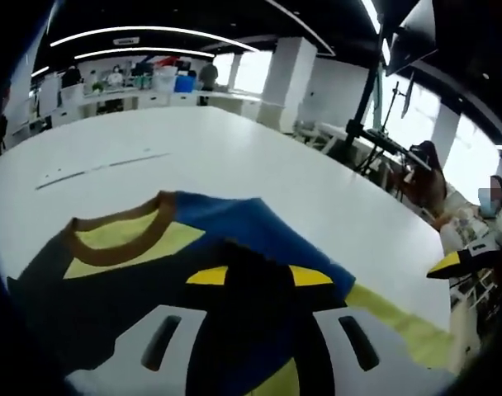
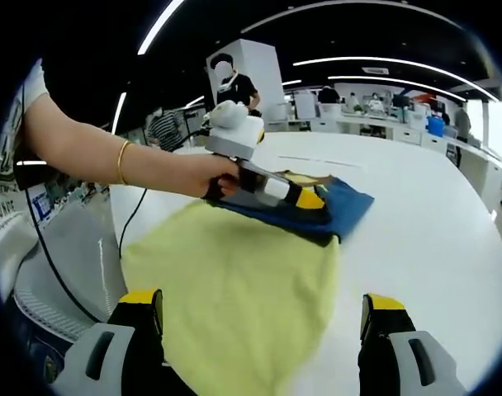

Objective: Fold the garment on the visible template until the final outline fits inside the template.

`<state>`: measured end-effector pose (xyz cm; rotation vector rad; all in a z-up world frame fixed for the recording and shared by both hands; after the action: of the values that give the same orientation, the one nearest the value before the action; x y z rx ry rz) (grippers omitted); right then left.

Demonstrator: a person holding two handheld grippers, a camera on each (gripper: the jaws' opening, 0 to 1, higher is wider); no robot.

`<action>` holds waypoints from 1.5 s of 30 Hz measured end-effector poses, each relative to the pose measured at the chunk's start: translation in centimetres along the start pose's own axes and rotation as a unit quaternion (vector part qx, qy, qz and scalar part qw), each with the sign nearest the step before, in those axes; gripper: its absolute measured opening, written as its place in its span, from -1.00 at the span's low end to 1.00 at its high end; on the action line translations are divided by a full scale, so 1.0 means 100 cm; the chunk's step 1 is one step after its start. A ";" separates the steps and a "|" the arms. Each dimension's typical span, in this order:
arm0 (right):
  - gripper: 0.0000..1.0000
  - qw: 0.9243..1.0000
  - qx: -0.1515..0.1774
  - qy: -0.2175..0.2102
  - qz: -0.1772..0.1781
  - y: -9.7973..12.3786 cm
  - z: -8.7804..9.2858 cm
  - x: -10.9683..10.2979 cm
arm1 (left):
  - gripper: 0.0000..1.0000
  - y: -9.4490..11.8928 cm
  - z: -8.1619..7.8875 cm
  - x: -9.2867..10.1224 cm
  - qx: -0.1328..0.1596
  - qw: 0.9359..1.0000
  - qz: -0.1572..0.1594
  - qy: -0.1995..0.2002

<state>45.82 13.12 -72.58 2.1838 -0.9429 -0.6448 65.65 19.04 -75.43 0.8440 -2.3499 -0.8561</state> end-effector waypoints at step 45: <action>0.98 0.998 0.007 0.035 -0.044 0.004 -0.016 -0.015 | 0.88 0.106 0.027 -0.008 0.069 0.995 0.016 -0.064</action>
<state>45.79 14.73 -70.97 2.2542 -0.8219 -0.6008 60.46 27.12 -70.04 0.8256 -2.5527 -0.7616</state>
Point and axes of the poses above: the point that each gripper's makers call its tool centre point, and the gripper's own axes: y roughly backward along the fingers, x roughly to its right, z roughly out of its underside, the point moved 2 cm from there along y, roughly backward along the fingers, and after that the axes turned 15 degrees about -x, right-handed, at the moved point
